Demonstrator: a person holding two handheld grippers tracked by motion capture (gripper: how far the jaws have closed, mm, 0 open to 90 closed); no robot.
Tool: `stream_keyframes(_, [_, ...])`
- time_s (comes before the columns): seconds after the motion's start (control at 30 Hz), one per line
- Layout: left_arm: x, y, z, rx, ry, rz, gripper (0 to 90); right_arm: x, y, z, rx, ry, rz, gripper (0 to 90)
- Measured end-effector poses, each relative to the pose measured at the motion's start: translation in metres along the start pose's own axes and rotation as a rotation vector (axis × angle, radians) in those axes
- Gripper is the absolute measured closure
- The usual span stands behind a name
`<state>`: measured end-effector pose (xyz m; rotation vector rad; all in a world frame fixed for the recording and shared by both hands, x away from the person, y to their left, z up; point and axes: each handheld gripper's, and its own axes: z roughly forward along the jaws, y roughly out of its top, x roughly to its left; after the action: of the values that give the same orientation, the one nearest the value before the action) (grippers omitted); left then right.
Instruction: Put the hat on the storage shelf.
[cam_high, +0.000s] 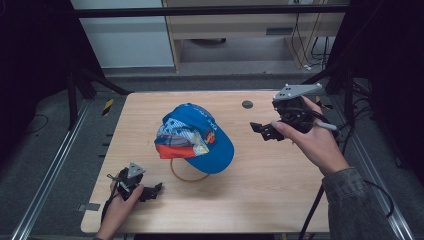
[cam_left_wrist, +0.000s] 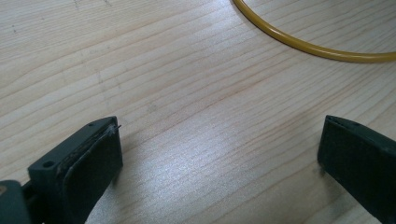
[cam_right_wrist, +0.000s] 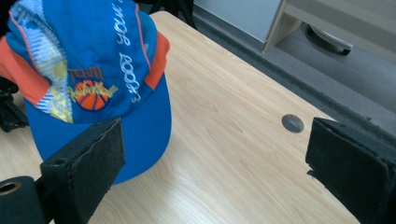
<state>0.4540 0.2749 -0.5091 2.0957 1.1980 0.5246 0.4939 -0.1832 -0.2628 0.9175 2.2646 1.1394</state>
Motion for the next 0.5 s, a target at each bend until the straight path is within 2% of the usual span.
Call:
stream_keyframes(0.23, [0.000,0.000,0.000,0.001,0.000,0.004,0.0,-0.010,-0.028,0.005,0.006,-0.042,0.048,5.7])
stream_keyframes(0.33, [0.000,0.000,0.000,0.001,0.000,0.004,0.0,-0.014,-0.043,0.011,0.024,-0.074,0.064,9.3])
stream_keyframes(0.5, [0.000,0.000,0.000,0.001,0.000,0.004,0.0,-0.019,-0.071,0.023,0.046,-0.101,0.098,11.5])
